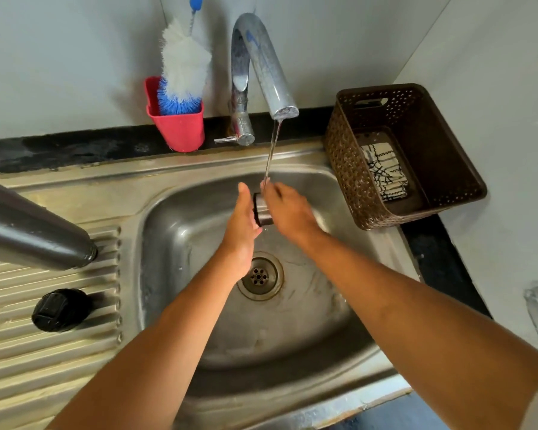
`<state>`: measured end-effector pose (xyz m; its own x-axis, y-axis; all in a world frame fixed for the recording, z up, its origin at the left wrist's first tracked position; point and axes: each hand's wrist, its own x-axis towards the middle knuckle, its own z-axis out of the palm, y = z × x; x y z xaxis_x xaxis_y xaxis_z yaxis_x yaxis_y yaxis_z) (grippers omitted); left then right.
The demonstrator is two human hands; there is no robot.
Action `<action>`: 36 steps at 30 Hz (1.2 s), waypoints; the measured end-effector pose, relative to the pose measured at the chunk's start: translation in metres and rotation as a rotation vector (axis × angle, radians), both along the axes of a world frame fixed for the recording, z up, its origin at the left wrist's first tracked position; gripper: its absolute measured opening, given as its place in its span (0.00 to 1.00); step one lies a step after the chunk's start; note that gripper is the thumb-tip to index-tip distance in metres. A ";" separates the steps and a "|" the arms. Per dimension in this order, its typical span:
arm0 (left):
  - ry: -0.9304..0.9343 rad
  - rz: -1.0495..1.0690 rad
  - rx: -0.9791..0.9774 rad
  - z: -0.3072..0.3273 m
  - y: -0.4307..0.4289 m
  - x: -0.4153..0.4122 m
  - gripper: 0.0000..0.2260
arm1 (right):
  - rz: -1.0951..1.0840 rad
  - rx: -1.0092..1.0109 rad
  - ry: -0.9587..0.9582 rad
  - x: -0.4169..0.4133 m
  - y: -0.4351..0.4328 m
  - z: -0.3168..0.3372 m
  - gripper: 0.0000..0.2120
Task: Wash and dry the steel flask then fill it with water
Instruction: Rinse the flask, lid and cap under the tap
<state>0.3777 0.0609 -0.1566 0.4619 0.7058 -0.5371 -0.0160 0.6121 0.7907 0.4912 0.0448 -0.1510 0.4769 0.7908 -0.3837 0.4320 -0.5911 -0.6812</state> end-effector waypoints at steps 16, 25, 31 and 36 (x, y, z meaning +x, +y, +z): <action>0.059 -0.045 0.007 0.014 0.007 -0.001 0.48 | 0.293 0.173 -0.206 -0.015 -0.029 -0.008 0.16; -0.058 -0.003 0.081 0.022 0.006 0.001 0.40 | 0.170 0.047 -0.297 -0.013 -0.008 0.018 0.21; -0.021 -0.015 0.046 0.013 0.006 -0.004 0.42 | 0.222 0.175 -0.217 -0.024 -0.027 -0.011 0.17; -0.016 -0.082 0.223 0.007 -0.014 -0.004 0.44 | 0.020 -0.379 0.522 0.010 0.011 0.012 0.26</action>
<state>0.3736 0.0466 -0.1498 0.5296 0.7660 -0.3643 0.0127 0.4223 0.9064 0.5016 0.0557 -0.1393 0.1385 0.5612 -0.8160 0.1132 -0.8276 -0.5499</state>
